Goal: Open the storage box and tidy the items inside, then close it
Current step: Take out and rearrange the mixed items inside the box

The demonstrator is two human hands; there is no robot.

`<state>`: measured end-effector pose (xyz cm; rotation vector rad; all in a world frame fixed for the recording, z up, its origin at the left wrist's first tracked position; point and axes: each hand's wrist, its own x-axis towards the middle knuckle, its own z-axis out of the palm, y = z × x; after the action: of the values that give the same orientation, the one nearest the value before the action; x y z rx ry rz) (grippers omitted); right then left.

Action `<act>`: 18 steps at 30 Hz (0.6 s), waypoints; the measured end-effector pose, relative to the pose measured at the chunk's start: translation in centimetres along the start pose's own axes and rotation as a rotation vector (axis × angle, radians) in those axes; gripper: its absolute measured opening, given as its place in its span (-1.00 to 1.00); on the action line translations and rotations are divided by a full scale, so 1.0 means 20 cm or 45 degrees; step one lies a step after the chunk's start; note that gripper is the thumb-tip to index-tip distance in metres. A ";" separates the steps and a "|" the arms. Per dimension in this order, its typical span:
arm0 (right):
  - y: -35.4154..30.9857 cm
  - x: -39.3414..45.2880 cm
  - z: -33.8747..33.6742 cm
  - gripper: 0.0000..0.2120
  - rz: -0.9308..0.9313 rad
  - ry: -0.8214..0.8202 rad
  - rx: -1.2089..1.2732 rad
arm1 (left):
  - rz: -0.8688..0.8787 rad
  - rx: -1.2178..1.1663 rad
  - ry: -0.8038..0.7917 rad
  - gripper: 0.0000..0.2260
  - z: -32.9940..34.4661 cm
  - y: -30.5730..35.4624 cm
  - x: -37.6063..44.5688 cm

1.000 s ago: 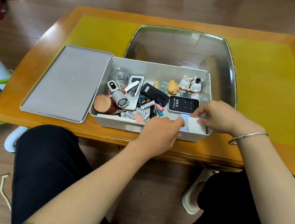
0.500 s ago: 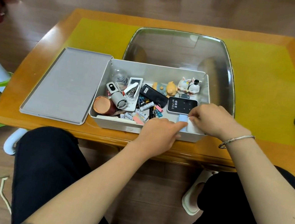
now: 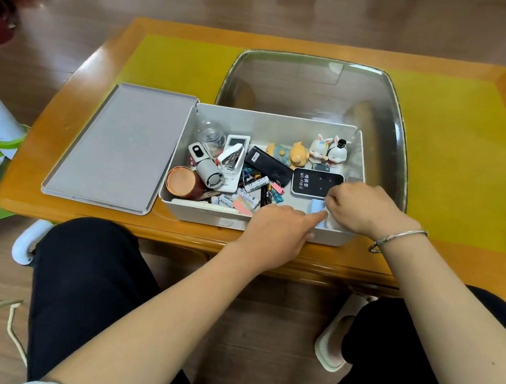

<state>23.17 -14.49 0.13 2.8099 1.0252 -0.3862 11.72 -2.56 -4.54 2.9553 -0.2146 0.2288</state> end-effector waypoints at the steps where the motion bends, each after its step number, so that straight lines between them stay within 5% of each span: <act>1: -0.01 0.00 0.01 -0.67 0.024 0.004 -0.037 | -0.005 0.019 -0.015 -0.65 0.00 0.00 0.00; 9: -0.13 0.01 -0.02 -0.77 0.172 0.577 -0.021 | -0.300 -0.023 0.152 -0.63 -0.11 -0.08 -0.09; 14: -0.23 0.10 -0.03 -0.77 -0.020 0.478 0.182 | -0.584 -0.058 0.352 -0.77 -0.24 -0.28 -0.13; 18: -0.31 0.21 -0.02 -0.61 -0.153 0.371 0.337 | -0.786 -0.059 0.359 -0.68 -0.29 -0.46 -0.21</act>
<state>22.26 -7.07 -0.85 3.1179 1.2912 -0.1318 8.29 7.98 -0.95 2.7318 0.7015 0.5275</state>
